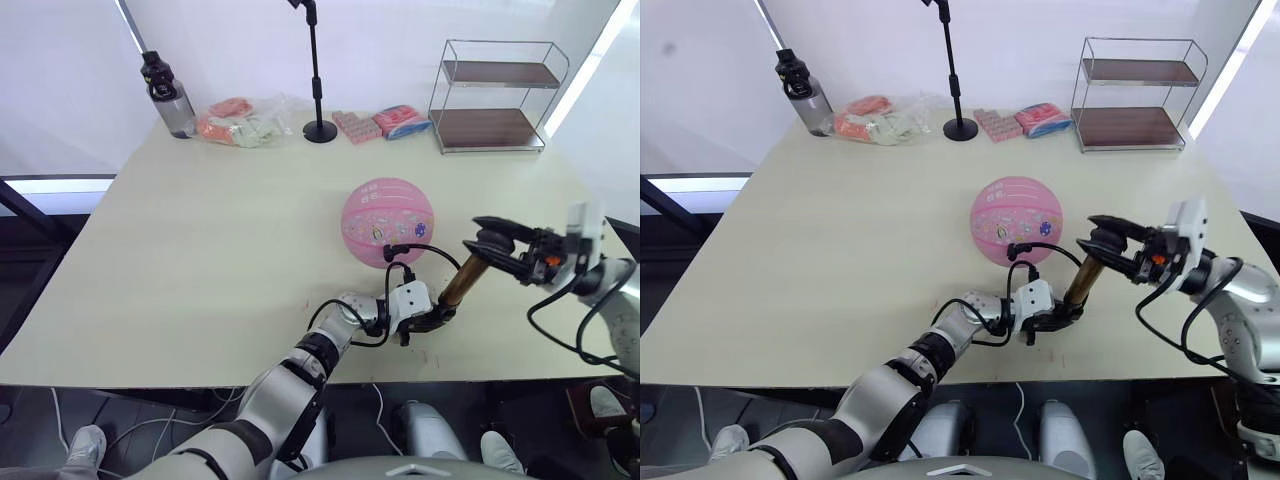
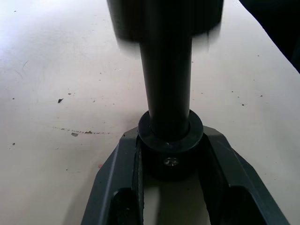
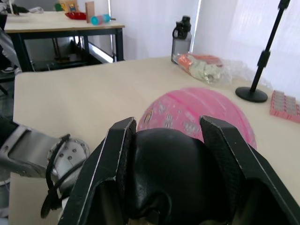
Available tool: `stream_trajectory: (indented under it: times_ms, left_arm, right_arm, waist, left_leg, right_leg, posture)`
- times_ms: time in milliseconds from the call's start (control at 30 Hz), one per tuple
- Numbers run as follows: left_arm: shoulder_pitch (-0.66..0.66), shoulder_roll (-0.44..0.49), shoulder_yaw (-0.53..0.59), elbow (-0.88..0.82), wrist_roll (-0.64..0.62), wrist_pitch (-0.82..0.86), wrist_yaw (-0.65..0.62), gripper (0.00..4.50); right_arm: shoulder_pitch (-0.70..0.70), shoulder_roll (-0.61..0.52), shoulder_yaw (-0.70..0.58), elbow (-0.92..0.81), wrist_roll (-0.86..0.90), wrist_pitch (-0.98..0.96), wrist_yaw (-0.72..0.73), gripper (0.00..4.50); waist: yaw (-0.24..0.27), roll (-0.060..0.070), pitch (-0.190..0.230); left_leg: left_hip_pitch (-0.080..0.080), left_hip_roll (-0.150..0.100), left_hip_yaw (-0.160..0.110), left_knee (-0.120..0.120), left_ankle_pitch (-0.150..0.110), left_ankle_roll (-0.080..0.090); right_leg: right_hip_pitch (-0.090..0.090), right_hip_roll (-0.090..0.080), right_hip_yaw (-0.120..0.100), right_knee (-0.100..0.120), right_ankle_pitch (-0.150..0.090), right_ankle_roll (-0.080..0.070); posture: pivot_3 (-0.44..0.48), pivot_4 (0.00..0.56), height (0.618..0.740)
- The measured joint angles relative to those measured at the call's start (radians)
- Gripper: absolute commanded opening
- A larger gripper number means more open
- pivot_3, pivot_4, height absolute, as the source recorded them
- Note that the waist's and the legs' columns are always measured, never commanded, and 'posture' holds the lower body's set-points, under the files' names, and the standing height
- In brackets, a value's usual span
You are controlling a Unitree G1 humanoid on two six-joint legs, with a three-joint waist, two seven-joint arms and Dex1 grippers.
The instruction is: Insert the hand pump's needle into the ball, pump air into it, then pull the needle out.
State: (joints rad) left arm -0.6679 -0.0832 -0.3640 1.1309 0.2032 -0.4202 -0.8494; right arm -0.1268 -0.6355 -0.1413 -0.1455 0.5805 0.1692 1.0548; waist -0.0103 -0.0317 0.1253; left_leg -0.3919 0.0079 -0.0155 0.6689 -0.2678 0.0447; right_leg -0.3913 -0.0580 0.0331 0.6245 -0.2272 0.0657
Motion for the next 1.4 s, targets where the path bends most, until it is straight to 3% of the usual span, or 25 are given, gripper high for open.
stream_trajectory:
  times_ms: [367, 567, 667, 767, 1000, 1233, 1400]
  left_arm:
    - [0.001, 0.001, 0.000, -0.001, 0.000, 0.001, 0.000, 1.08]
    - [-0.001, -0.005, 0.001, -0.008, -0.006, -0.001, -0.011, 1.08]
    - [-0.005, -0.008, 0.001, -0.012, -0.010, -0.001, -0.019, 1.08]
    - [-0.004, -0.008, 0.000, -0.012, -0.010, -0.001, -0.022, 1.08]
    - [-0.006, -0.008, 0.000, -0.013, -0.010, -0.001, -0.022, 1.08]
    - [-0.006, -0.009, -0.001, -0.018, -0.010, -0.002, -0.025, 1.08]
    - [-0.005, -0.006, -0.001, -0.017, -0.006, -0.002, -0.021, 1.08]
  right_arm:
    - [0.019, 0.021, 0.033, 0.009, -0.038, -0.053, -0.020, 1.75]
    - [-0.012, -0.053, -0.008, -0.007, 0.061, 0.100, 0.001, 1.75]
    - [-0.099, -0.151, -0.091, -0.017, 0.182, 0.225, 0.021, 1.75]
    - [-0.182, -0.230, -0.173, -0.043, 0.293, 0.326, 0.030, 1.75]
    - [-0.283, -0.306, -0.230, -0.042, 0.381, 0.452, 0.023, 1.75]
    - [-0.297, -0.307, -0.230, -0.048, 0.386, 0.492, 0.010, 1.75]
    - [-0.200, -0.265, -0.221, -0.104, 0.315, 0.396, 0.030, 1.75]
  waist:
    - [-0.001, 0.003, 0.000]
    - [0.003, 0.008, 0.005]
    - [0.004, 0.016, 0.012]
    - [0.008, 0.013, 0.015]
    - [0.008, 0.014, 0.017]
    - [0.010, 0.017, 0.020]
    - [0.008, 0.016, 0.019]
  left_leg:
    - [0.001, 0.000, -0.002, 0.000, 0.000, 0.000]
    - [-0.005, -0.001, -0.002, 0.000, 0.000, 0.000]
    - [-0.007, -0.003, -0.001, 0.000, 0.000, 0.000]
    - [-0.008, -0.002, -0.003, 0.000, 0.000, 0.000]
    - [-0.008, -0.002, -0.003, 0.000, 0.000, 0.000]
    - [-0.009, -0.002, -0.003, 0.000, 0.000, 0.000]
    - [-0.007, -0.002, -0.004, 0.000, 0.000, 0.000]
  right_leg:
    - [0.002, 0.000, -0.001, 0.000, 0.000, 0.000]
    - [-0.002, -0.002, -0.002, 0.000, 0.000, 0.000]
    - [-0.004, -0.005, -0.001, 0.000, 0.000, 0.000]
    - [-0.004, -0.004, -0.004, 0.000, 0.000, 0.000]
    - [-0.004, -0.006, -0.004, 0.000, 0.000, 0.000]
    - [-0.005, -0.007, -0.004, 0.000, 0.000, 0.000]
    - [-0.003, -0.004, -0.004, 0.000, 0.001, 0.001]
  posture:
    - [0.000, 0.150, 0.740]
    - [0.000, 0.150, 0.740]
    - [0.000, 0.150, 0.740]
    - [0.000, 0.150, 0.740]
    - [0.000, 0.150, 0.740]
    - [0.000, 0.150, 0.740]
    - [0.000, 0.150, 0.740]
